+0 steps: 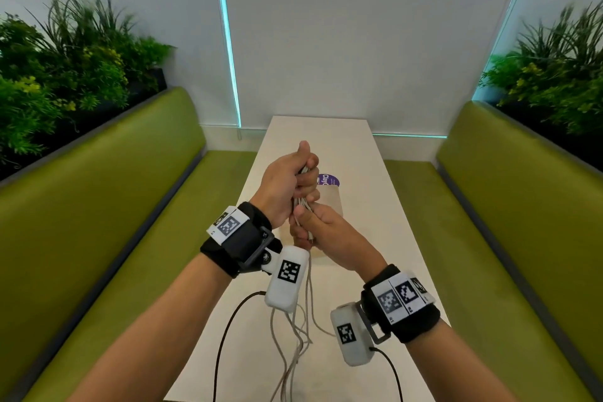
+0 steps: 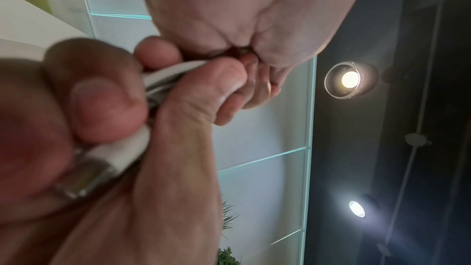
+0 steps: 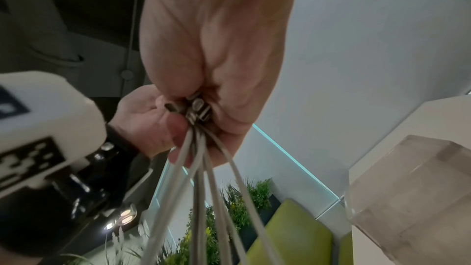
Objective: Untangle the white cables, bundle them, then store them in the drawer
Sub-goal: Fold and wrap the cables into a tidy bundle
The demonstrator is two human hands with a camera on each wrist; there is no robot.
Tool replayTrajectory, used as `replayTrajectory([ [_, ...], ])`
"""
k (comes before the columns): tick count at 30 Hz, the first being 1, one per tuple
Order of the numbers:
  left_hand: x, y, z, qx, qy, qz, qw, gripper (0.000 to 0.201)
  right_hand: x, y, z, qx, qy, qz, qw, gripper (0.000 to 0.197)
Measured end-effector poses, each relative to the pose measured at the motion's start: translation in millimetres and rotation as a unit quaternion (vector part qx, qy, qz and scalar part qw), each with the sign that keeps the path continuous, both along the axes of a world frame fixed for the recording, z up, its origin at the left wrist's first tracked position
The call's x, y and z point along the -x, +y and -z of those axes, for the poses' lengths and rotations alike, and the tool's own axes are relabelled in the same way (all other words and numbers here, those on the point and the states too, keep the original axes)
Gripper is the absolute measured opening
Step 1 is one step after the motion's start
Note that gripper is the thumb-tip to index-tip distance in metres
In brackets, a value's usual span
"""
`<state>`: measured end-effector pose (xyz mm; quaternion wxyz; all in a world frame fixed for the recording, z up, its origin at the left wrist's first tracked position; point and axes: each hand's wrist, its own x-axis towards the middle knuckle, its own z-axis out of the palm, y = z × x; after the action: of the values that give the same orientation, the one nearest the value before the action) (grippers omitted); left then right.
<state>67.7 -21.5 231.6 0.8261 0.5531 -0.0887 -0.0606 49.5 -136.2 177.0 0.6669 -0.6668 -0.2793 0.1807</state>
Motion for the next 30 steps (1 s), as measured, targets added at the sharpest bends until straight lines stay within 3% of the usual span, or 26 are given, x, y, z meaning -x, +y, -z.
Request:
replayTrajectory([
  [9,-2.8,1.2,-1.6,-0.041,-0.034,0.008,0.999,0.045,-4.6,-0.4,0.4,-0.004,-0.012,0.017,1.000,0.026],
  [14,-4.9,3.8,-2.9,-0.071,-0.063,-0.048,0.994,0.041,-11.4,-1.8,-5.4,-0.041,0.002,0.032,0.999,0.020],
  [18,2.0,8.0,18.4,-0.186,-0.068,-0.025,0.980,0.071,-16.1,-3.4,-20.2,-0.087,-0.008,0.048,0.995,0.017],
  [22,20.1,3.2,44.0,-0.118,-0.049,0.016,0.992,0.065,-17.2,-6.0,-25.6,-0.068,-0.023,0.064,0.995,0.020],
  [26,22.6,7.3,61.4,-0.173,-0.115,0.043,0.977,0.051,-18.0,-7.3,-18.7,-0.071,-0.010,0.089,0.993,0.031],
  [30,23.6,9.9,68.4,-0.238,-0.110,0.041,0.964,0.040,-21.8,-11.8,-23.6,-0.103,-0.031,0.136,0.985,0.020],
])
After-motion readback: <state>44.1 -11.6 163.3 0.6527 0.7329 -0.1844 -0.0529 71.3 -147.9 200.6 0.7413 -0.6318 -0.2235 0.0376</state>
